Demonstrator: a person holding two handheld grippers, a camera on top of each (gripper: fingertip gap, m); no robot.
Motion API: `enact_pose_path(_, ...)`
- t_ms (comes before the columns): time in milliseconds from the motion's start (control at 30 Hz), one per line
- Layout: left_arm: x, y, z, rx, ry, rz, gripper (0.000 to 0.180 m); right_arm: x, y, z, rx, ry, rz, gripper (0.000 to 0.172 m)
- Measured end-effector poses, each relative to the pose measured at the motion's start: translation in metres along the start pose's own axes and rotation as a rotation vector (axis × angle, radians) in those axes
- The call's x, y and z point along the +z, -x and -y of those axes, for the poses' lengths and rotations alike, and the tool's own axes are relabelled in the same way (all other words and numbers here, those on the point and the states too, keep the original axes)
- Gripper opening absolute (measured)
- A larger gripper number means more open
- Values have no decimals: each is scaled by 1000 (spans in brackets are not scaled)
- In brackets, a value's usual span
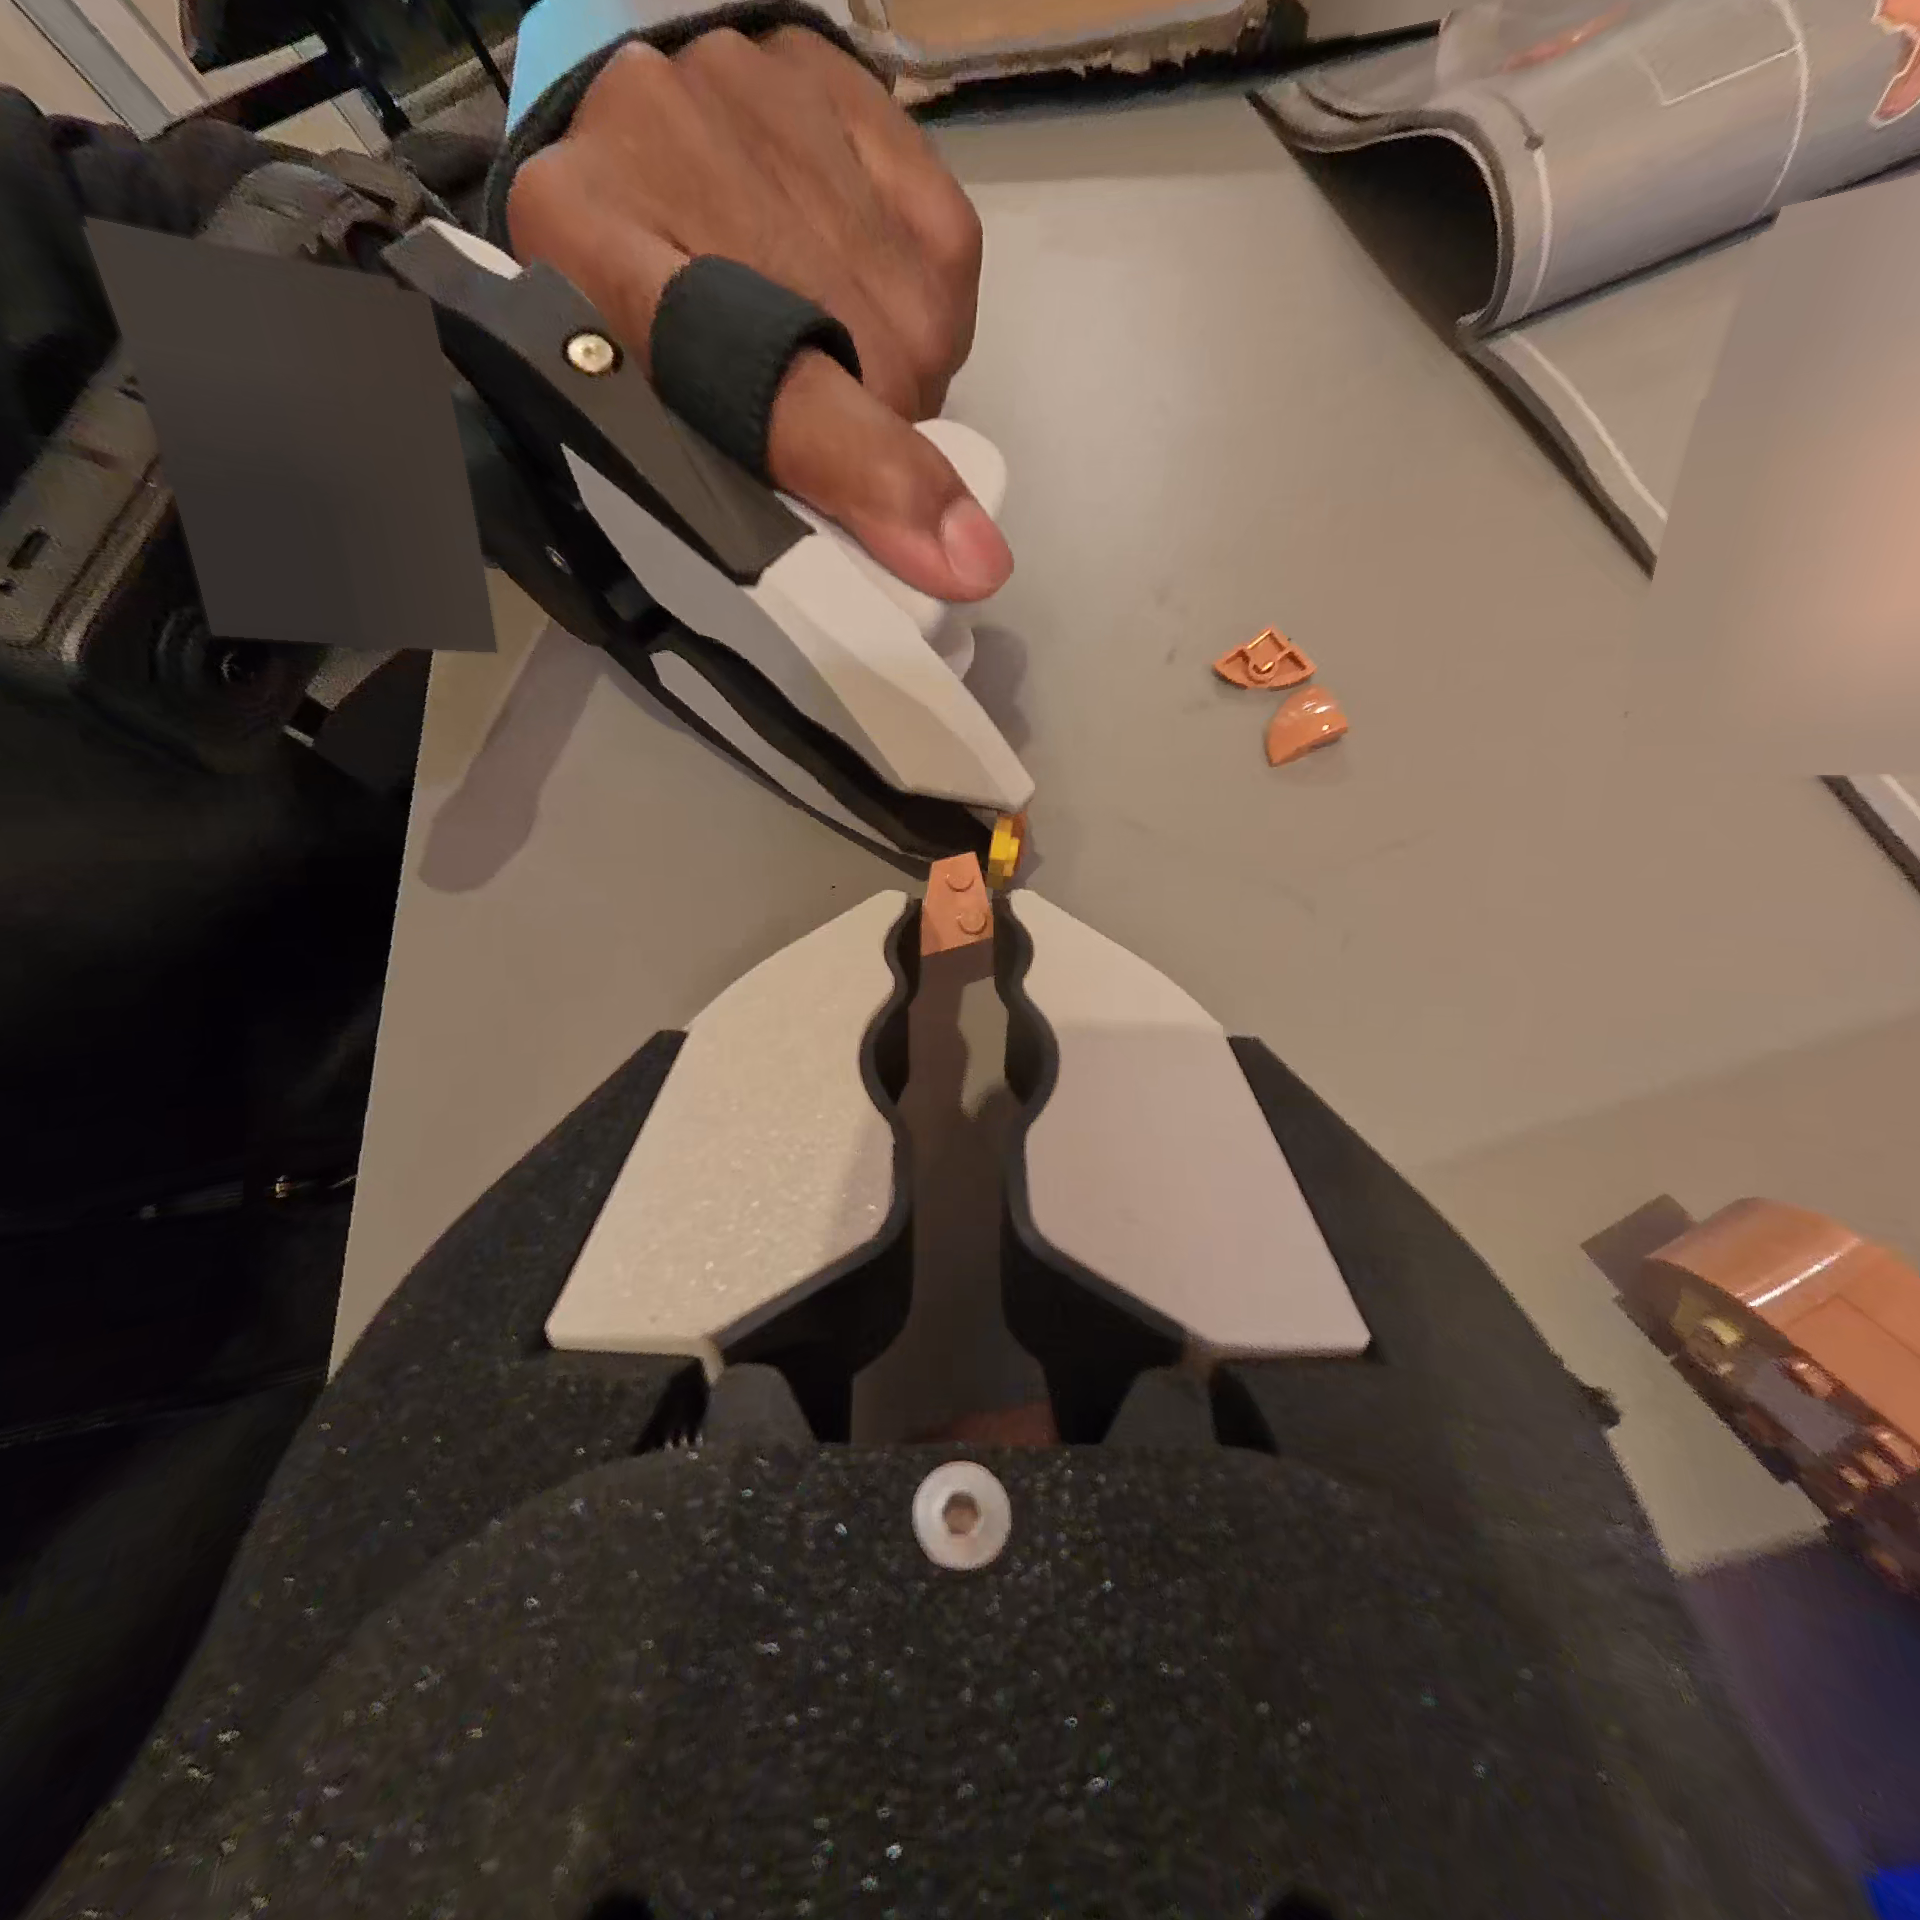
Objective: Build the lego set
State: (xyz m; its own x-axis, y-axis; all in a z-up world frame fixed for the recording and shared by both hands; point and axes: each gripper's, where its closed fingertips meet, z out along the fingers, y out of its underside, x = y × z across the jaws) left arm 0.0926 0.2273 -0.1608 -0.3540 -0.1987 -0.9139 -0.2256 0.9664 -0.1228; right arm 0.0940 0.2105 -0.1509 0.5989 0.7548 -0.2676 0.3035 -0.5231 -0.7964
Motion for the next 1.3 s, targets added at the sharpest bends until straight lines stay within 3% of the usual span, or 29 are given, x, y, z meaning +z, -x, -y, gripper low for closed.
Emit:
enact_pose_path(833,-4,12,12,-69,-53,62,25,9,1,-21,7,158,-20,13)
enact_pose_path(1300,-11,15,22,-235,-179,21,24,2,7,2,-104,-12,-13,14)
